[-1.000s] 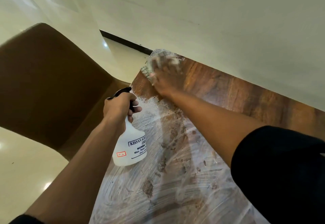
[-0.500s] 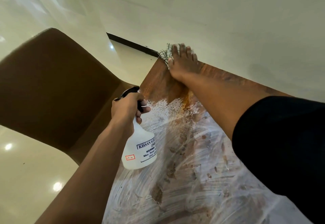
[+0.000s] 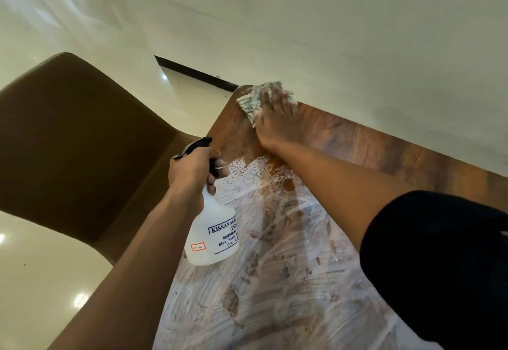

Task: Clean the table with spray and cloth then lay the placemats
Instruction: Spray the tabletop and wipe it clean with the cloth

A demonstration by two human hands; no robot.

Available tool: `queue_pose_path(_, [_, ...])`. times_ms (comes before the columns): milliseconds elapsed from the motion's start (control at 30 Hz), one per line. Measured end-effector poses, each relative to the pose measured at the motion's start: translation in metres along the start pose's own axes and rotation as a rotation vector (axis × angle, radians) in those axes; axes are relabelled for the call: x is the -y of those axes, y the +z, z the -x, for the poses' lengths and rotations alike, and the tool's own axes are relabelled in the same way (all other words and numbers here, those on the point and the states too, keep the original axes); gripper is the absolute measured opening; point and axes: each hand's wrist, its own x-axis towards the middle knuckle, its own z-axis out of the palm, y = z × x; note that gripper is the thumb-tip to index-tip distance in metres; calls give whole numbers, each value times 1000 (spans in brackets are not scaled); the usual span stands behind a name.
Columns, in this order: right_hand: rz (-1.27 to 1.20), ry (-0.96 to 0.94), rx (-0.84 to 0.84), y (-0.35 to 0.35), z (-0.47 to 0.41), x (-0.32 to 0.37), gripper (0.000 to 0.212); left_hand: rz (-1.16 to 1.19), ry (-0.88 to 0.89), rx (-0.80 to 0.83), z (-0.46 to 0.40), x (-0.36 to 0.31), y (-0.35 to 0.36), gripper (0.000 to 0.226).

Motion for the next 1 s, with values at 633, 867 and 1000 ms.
queue_pose_path(633, [111,-294,219,-17,-58,30,63,16,46,-18,25,8,-29,10])
queue_pose_path(867, [118,-446,234,-6,-25,19,65,13,50,8,28,11,-5,30])
queue_pose_path(1000, [47,-230,181,-17,-17,5,68,7,60,6,34,10,3,11])
